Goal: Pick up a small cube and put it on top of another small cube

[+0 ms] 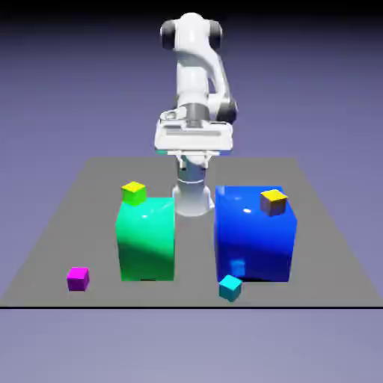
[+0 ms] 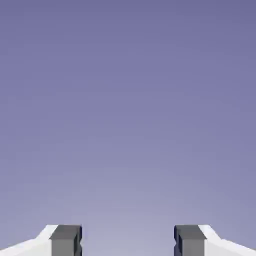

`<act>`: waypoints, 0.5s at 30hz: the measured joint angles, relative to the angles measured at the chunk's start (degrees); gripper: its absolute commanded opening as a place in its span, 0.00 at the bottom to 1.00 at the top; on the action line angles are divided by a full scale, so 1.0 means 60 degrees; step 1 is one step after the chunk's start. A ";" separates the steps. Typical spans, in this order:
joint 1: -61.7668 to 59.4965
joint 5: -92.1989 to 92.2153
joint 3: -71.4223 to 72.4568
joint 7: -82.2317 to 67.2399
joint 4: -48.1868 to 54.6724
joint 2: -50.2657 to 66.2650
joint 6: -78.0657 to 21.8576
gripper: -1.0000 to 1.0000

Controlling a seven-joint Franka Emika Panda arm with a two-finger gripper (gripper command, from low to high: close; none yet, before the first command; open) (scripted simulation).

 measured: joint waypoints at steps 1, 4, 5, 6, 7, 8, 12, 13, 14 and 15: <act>-0.0075 0.0065 0.0087 0.0153 0.0287 0.0346 -0.0329 0.50; -0.0300 0.0261 0.0346 0.0611 0.1148 0.1384 -0.1316 0.50; -0.0375 0.0327 0.0433 0.0764 0.1435 0.1730 -0.1645 0.50; -0.0450 0.0392 0.0519 0.0916 0.1722 0.2076 -0.1974 0.50; -0.0525 0.0457 0.0606 0.1069 0.2009 0.2423 -0.2303 0.50; -0.0600 0.0523 0.0692 0.1222 0.2296 0.2769 -0.2632 0.50; -0.0899 0.0784 0.1039 0.1832 0.3444 0.4153 -0.3947 0.50; -0.0974 0.0850 0.1125 0.1985 0.3731 0.4499 -0.4276 0.50; -0.1049 0.0915 0.1212 0.2138 0.4018 0.4845 -0.4605 0.50; -0.1123 0.0980 0.1298 0.2291 0.4305 0.5191 -0.4934 0.50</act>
